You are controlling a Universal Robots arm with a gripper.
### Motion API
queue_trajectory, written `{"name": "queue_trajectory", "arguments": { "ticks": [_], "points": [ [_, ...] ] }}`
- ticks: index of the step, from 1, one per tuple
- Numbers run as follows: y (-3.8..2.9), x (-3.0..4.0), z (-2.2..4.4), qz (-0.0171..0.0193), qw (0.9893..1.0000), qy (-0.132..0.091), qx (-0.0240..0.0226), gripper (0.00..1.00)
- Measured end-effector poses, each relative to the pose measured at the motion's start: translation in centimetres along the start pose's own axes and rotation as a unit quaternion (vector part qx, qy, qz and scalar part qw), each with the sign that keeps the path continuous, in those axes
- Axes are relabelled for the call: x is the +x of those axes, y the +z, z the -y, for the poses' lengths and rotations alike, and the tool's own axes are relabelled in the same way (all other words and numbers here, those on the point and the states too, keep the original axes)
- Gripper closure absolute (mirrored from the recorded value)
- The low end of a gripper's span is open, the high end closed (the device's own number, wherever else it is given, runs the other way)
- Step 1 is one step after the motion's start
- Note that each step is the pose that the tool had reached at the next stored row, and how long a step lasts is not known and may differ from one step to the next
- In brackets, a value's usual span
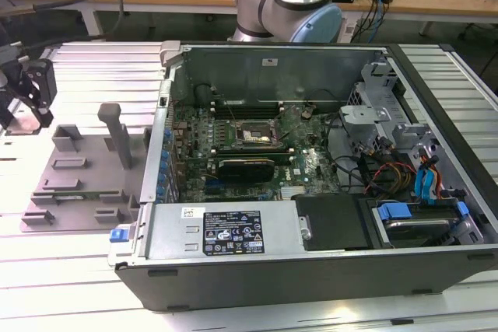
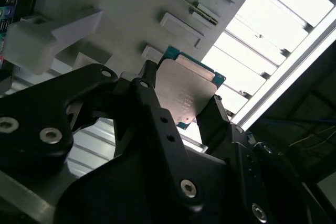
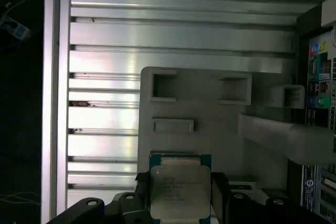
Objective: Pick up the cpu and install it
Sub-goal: 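Pick up the cpu and move it towards the insertion slot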
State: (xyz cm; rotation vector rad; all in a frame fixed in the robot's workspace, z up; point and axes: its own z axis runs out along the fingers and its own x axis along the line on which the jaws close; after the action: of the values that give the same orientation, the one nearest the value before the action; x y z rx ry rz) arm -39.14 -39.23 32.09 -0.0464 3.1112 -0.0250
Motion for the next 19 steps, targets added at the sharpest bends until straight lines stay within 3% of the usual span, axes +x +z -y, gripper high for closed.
{"name": "queue_trajectory", "arguments": {
  "ticks": [6, 9, 15, 19],
  "points": [
    [-1.51, -0.05, 0.02, -0.0001, 1.0, 0.0, 0.0017, 0.45],
    [-2.63, -0.08, 0.04, -0.0001, 1.0, 0.0, 0.0028, 0.45],
    [-3.79, -0.11, 0.06, -0.0002, 1.0, 0.0, 0.0041, 0.45],
    [-4.95, -0.15, 0.08, -0.0002, 1.0, 0.0, 0.0063, 0.45]
  ]
}}
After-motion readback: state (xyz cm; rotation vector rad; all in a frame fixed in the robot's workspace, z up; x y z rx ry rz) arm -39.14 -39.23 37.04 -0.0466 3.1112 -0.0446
